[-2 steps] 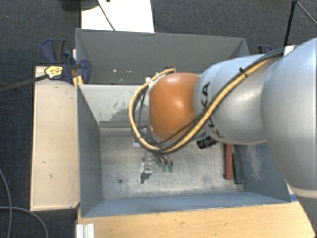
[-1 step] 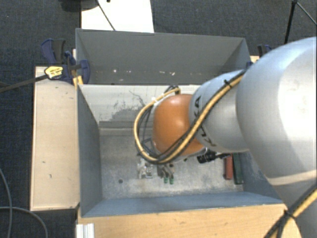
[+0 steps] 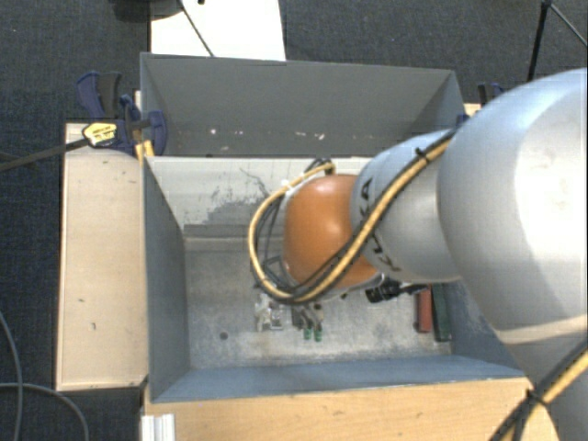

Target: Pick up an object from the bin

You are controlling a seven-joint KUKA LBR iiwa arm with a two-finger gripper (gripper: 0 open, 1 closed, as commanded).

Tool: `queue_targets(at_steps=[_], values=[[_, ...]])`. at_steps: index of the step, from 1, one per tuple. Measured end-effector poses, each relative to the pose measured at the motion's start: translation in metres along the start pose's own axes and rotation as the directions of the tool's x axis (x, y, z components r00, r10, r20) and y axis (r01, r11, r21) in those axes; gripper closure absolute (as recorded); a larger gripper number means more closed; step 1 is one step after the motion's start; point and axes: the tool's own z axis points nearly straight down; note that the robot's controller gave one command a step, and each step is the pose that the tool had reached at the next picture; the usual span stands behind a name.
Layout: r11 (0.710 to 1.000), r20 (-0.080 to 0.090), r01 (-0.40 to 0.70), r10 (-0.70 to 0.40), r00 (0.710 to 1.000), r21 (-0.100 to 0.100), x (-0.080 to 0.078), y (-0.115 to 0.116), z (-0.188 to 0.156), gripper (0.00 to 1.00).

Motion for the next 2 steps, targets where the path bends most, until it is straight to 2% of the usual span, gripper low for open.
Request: queue_targets(at_steps=[1, 2], values=[[0.996, -0.012, 0.093, -0.093, 0.996, 0.006, -0.005, 0.020, -0.005, 1.00], [0.978, -0.007, 0.210, -0.210, 0.978, -0.001, -0.007, 0.047, -0.017, 1.00]])
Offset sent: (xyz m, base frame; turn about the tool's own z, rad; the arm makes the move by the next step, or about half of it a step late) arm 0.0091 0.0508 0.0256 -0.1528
